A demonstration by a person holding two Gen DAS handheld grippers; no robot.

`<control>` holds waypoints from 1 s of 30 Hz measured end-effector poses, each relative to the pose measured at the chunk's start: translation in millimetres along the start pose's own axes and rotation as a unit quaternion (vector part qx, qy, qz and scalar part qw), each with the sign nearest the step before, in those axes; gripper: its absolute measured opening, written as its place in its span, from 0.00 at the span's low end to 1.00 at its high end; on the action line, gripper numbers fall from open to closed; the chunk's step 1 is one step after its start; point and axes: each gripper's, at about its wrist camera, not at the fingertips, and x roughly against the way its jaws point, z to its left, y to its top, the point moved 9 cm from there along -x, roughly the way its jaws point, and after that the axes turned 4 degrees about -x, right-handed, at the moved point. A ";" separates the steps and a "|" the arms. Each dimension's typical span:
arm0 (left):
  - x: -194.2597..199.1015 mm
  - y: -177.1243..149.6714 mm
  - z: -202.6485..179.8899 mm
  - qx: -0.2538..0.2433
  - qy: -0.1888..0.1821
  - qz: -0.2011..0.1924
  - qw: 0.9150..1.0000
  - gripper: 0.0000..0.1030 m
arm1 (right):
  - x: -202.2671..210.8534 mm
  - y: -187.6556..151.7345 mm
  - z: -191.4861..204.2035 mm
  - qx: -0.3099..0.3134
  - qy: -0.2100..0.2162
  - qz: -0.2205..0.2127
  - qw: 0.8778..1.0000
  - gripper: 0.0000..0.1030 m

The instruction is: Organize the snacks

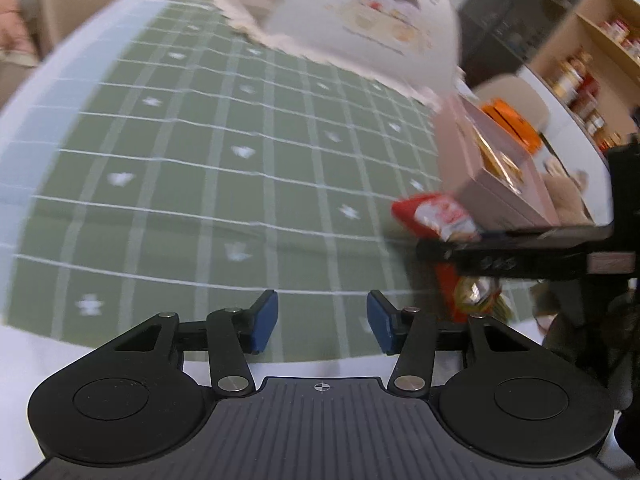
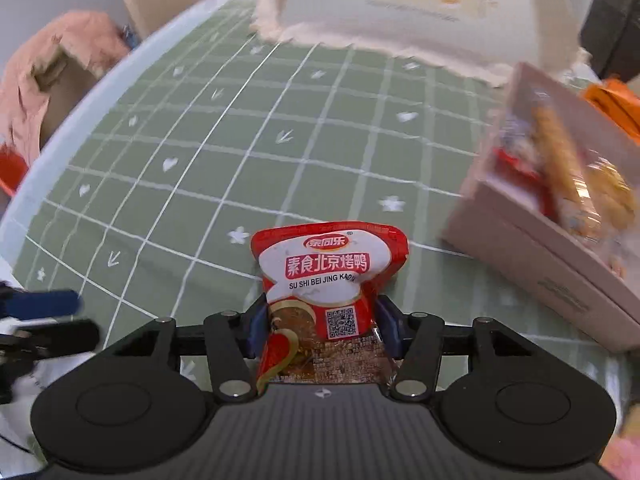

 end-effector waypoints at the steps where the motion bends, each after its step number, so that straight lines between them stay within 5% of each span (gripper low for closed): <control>1: -4.3 -0.3 -7.8 -0.008 -0.012 0.007 1.000 0.52 | 7.6 1.2 -7.4 -0.007 -0.002 -0.009 1.000 0.52; 6: -27.0 -7.6 -65.0 -0.075 -0.094 0.050 0.992 0.52 | 53.9 -1.8 -55.9 -0.051 -0.038 -0.050 0.997 0.53; 10: -52.2 -22.8 -107.5 -0.131 -0.122 0.096 0.979 0.52 | 68.2 -42.7 -84.6 -0.111 -0.045 -0.019 0.993 0.53; 16: -71.3 -33.9 -132.0 -0.159 -0.123 0.126 0.971 0.25 | 53.2 -104.1 -94.2 -0.140 -0.075 0.032 0.987 0.53; 23: -63.4 -15.2 -116.3 -0.141 -0.101 0.105 0.979 0.25 | 36.2 -97.0 -52.4 -0.151 0.025 0.046 0.987 0.54; 30: -49.7 0.3 -74.4 -0.125 -0.024 0.082 0.989 0.25 | 21.2 -61.0 -28.4 -0.134 0.053 0.019 0.989 0.54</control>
